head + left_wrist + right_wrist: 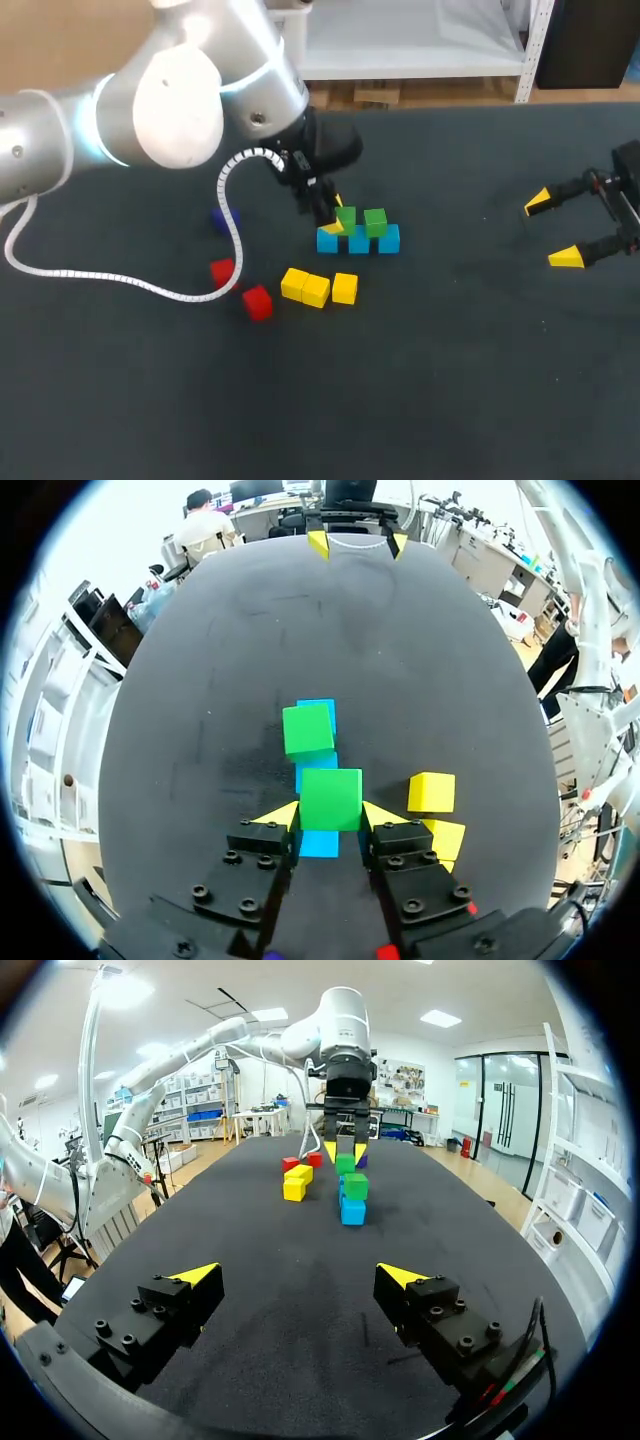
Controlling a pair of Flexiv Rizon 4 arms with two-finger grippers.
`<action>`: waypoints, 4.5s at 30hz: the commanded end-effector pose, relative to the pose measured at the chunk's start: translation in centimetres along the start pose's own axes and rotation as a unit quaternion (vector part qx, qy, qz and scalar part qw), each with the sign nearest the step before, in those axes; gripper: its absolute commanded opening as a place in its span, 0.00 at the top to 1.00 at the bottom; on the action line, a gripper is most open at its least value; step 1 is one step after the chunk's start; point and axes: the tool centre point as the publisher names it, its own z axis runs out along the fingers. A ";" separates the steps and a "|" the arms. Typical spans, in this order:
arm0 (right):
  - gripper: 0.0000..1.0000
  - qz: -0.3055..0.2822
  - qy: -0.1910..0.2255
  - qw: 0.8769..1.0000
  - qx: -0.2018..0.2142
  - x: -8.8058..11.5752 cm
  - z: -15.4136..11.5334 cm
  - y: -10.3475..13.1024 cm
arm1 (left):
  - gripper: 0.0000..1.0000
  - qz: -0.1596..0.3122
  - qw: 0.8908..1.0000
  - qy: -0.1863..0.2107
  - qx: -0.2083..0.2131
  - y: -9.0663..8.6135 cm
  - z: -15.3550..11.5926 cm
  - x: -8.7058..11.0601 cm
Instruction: Place the blue cubes, place green cubes on the blue cubes, place the yellow cubes on the green cubes, then place the red cubes on the yellow cubes, and place purple cube on the red cubes.
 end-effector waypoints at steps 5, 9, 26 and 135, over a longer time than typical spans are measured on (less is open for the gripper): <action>0.00 0.000 0.000 1.000 0.000 0.0 0.0 0.0 | 1.00 -0.008 1.000 0.005 0.004 0.0 0.2 0.1; 0.00 0.000 0.000 1.000 0.000 0.0 0.0 0.0 | 1.00 -0.008 1.000 0.004 0.007 0.1 0.3 0.1; 0.00 0.000 0.000 1.000 0.000 0.0 0.0 0.0 | 1.00 -0.014 1.000 -0.004 0.013 0.2 0.8 0.3; 0.00 0.000 0.000 1.000 0.000 0.0 0.0 0.0 | 0.00 -0.022 0.999 -0.013 0.035 1.0 1.5 1.1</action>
